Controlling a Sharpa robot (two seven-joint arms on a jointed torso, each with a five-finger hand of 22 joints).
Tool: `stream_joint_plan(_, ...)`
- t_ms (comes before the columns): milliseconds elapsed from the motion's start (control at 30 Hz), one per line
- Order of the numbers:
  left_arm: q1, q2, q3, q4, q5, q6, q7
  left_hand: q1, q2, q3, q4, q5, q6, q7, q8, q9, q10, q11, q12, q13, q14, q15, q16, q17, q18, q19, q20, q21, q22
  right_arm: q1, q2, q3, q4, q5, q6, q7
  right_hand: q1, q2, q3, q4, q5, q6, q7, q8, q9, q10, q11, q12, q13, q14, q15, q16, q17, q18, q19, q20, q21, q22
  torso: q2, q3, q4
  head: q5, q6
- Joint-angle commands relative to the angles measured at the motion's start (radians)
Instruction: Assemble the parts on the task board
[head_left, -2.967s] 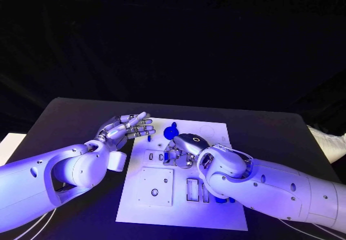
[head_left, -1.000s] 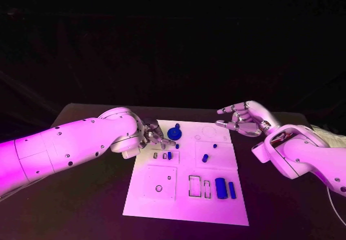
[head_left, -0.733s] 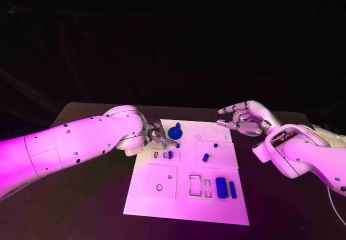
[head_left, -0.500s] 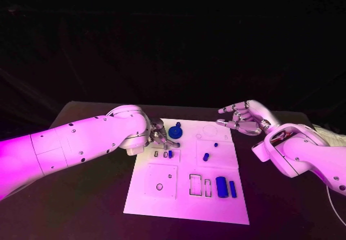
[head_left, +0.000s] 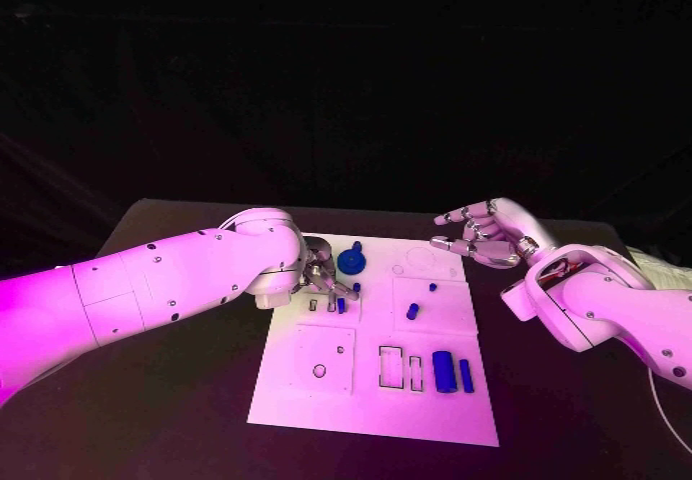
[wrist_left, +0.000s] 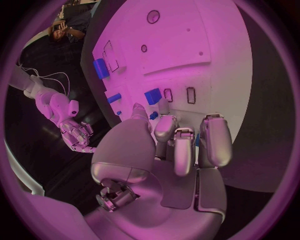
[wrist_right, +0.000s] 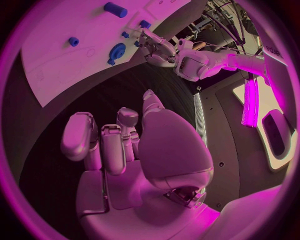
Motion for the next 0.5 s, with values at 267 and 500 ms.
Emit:
stream_joint_plan(267,0.001,0.01,-0.001,-0.003,-0.01,0.054,-0.006,0.018,0.012,-0.003,-0.007,-0.004,-0.015,-0.002,0.01,0.015,0.007,-0.002,0.004,0.004,0.105,-0.009,0.003,0.263,-0.019,0.005,-0.003,0.004,0.002,-0.001,0.006,0.0,-0.004,-0.011,0.017,-0.005,0.0,0.001,-0.008,0.001,0.011,0.007,0.002,0.005,0.001,-0.008,-0.002,-0.004,-0.002,0.063,0.0,-0.004,0.063,0.007,-0.004,0.001,-0.002,0.0,0.001,0.0004,0.0004,0.0,-0.004)
stream_joint_plan(500,0.001,0.015,-0.001,-0.004,-0.006,0.058,-0.006,0.041,0.02,0.003,-0.009,-0.003,-0.02,-0.002,0.014,0.028,0.007,-0.002,0.004,0.005,0.105,-0.009,0.003,0.263,-0.018,0.003,-0.003,0.005,0.004,-0.002,0.01,0.0,-0.007,-0.011,0.022,-0.008,0.0,0.001,-0.008,0.001,0.011,0.007,0.002,0.005,0.001,-0.008,-0.002,-0.004,-0.002,0.063,0.0,-0.004,0.063,0.006,-0.004,0.001,-0.002,0.0,0.001,0.0002,0.0003,0.003,-0.005)
